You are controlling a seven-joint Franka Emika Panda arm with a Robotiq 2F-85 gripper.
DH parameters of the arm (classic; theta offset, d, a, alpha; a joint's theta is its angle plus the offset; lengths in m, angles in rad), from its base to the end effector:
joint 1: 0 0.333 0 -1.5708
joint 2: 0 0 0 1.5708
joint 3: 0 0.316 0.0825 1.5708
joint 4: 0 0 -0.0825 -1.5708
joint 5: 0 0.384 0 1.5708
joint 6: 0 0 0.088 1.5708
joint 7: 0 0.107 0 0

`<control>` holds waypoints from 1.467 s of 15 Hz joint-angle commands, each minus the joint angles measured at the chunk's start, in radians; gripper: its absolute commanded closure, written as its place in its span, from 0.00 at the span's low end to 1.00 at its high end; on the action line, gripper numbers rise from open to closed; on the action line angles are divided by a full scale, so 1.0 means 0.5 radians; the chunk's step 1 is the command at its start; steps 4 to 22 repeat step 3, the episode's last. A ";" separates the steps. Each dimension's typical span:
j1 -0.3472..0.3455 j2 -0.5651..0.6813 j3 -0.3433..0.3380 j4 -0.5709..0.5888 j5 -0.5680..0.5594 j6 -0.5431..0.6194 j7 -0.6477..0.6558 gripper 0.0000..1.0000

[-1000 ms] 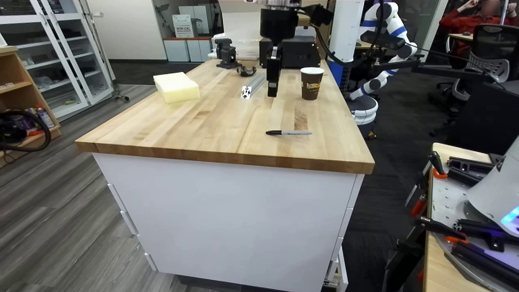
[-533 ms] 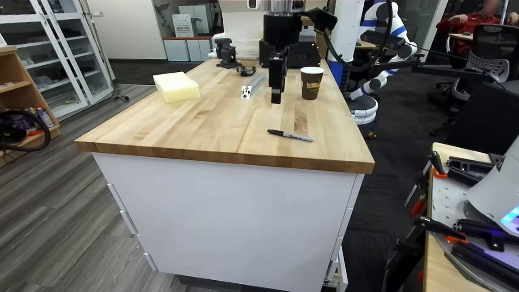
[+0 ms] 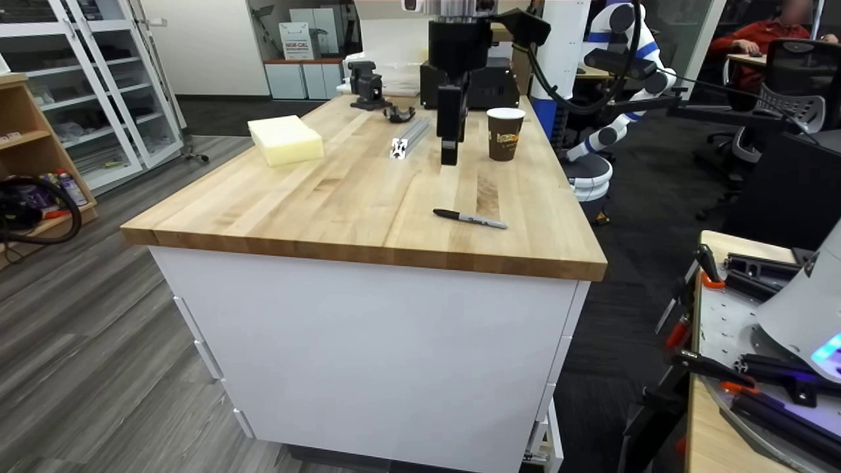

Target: Move the cup to the right side of the marker then put the marker in the cup then remove the marker out of the cup

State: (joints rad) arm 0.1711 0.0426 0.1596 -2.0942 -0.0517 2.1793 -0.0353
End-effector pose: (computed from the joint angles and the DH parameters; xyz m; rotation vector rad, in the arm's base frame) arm 0.5273 0.1784 0.4061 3.0509 0.6095 0.0747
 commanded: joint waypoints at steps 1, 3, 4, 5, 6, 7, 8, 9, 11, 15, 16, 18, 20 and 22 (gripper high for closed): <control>-0.003 0.001 0.004 0.003 0.000 -0.004 0.001 0.00; -0.003 0.001 0.004 0.003 0.000 -0.004 0.001 0.00; -0.003 0.001 0.004 0.003 0.000 -0.004 0.001 0.00; -0.003 0.001 0.004 0.003 0.000 -0.004 0.001 0.00; -0.003 0.001 0.004 0.003 0.000 -0.004 0.001 0.00; -0.003 0.001 0.004 0.003 0.000 -0.004 0.001 0.00; -0.003 0.001 0.004 0.003 0.000 -0.004 0.001 0.00; -0.003 0.001 0.004 0.003 0.000 -0.004 0.001 0.00; -0.003 0.001 0.004 0.003 0.000 -0.004 0.001 0.00; -0.003 0.001 0.004 0.003 0.000 -0.004 0.001 0.00; -0.003 0.001 0.004 0.003 0.000 -0.004 0.001 0.00; -0.003 0.001 0.004 0.003 0.000 -0.004 0.001 0.00; -0.003 0.001 0.004 0.003 0.000 -0.004 0.001 0.00; -0.003 0.001 0.004 0.003 0.000 -0.004 0.001 0.00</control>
